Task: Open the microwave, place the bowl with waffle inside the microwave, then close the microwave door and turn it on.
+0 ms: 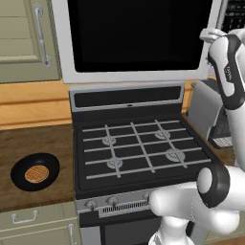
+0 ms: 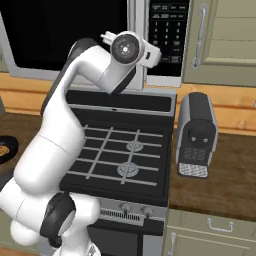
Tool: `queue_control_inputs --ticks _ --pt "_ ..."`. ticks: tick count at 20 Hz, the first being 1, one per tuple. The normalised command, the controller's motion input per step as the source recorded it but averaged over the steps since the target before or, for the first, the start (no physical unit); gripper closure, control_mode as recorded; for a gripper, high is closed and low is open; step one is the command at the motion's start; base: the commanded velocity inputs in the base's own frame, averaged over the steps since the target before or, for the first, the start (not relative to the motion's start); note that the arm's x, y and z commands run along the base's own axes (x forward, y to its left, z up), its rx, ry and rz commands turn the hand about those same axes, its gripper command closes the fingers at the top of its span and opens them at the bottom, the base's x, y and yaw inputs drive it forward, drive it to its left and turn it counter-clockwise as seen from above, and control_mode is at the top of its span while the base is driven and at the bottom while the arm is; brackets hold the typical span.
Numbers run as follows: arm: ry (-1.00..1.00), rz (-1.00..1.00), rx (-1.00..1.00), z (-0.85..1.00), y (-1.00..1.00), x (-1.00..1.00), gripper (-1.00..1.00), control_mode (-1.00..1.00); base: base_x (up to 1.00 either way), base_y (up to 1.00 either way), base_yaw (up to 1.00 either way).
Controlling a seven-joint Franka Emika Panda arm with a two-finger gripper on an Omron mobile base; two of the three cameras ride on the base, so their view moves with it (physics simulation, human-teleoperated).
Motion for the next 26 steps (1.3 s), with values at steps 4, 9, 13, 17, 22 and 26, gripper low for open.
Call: queue_control_inputs --ticks 4,9,13,17,22,26 --pt "0.0 -0.23 0.01 0.0 0.18 -1.0 1.0 -1.0 0.0 0.0 0.0" --pt "0.08 -0.38 0.0 0.0 0.46 -1.0 1.0 -1.0 0.0 0.0 0.0" --pt "0.07 -0.39 -0.07 -0.1 0.58 -1.0 1.0 -1.0 0.0 0.0 0.0" --pt "0.01 -0.37 -0.12 -0.23 0.6 -1.0 1.0 -1.0 0.0 0.0 0.0" --pt "0.0 -0.33 -0.15 -0.29 0.57 -1.0 1.0 -1.0 0.0 0.0 0.0" --pt "-0.02 -0.28 -0.16 -0.29 0.59 -1.0 1.0 -1.0 0.0 0.0 0.0"
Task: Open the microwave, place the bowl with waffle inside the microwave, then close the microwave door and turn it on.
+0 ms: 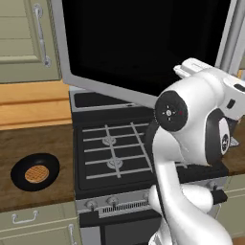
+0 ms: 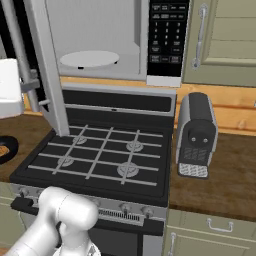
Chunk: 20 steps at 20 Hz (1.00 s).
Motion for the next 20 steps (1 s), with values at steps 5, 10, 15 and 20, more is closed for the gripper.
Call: queue_control_inputs --ticks 5,10,15,20 --pt "-0.01 -0.16 -0.14 -0.25 0.51 -0.59 1.0 -1.0 0.0 0.0 0.0" --pt "0.03 -0.12 -0.07 -0.22 0.26 0.0 1.0 -1.0 0.0 0.0 0.0" --pt "0.02 -0.11 0.0 -0.32 0.07 0.02 -1.0 -1.0 0.0 0.0 0.0" --pt "0.0 -0.07 0.0 -0.12 0.0 -0.04 -1.0 -1.0 0.0 0.0 0.0"
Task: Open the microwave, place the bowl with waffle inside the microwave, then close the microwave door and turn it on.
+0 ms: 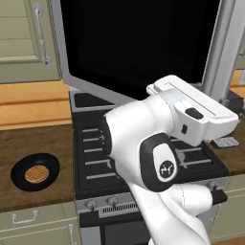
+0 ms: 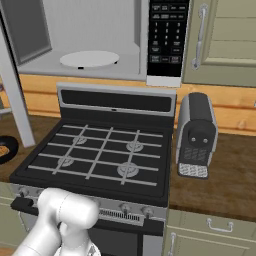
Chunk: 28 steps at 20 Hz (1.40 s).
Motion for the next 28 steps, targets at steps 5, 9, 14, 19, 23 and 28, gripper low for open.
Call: queue_control_inputs --ticks 5,9,14,19,23,28 --pt "-0.1 -0.01 0.0 0.07 0.0 -0.21 -1.0 -1.0 0.0 0.0 0.0" --pt "-0.09 0.01 0.0 0.23 0.2 -0.19 -1.0 -1.0 0.0 0.0 0.0" --pt "-0.07 0.17 0.0 0.21 0.21 -0.79 -1.0 -1.0 0.0 0.0 0.0" --pt "0.16 0.36 0.02 0.0 0.34 -0.35 -1.0 -1.0 0.0 0.0 0.0" --pt "0.4 0.28 0.05 0.0 0.48 0.19 -1.0 -1.0 0.0 0.0 0.0" --pt "0.41 0.05 0.05 0.0 0.55 0.34 -1.0 -1.0 0.0 0.0 0.0"
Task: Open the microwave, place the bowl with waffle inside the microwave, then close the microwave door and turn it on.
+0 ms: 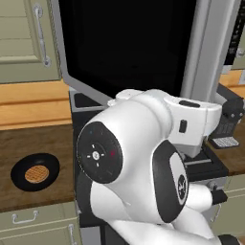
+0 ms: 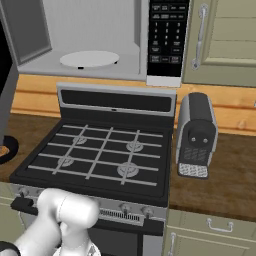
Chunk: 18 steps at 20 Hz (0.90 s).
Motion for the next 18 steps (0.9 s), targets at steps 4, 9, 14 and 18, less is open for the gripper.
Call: queue_control_inputs --ticks 4,9,14,18 --pt "0.01 0.0 0.0 0.0 0.66 -0.04 -1.0 -1.0 0.0 0.0 0.0" --pt "-0.15 -0.16 0.01 0.0 0.21 -0.48 -1.0 -1.0 0.0 0.0 0.0" --pt "-0.21 -0.22 0.02 -0.01 0.02 -0.12 -1.0 -1.0 0.0 0.0 0.0" --pt "-0.02 -0.25 0.05 0.0 0.0 -0.13 -1.0 -1.0 0.0 0.0 0.0"
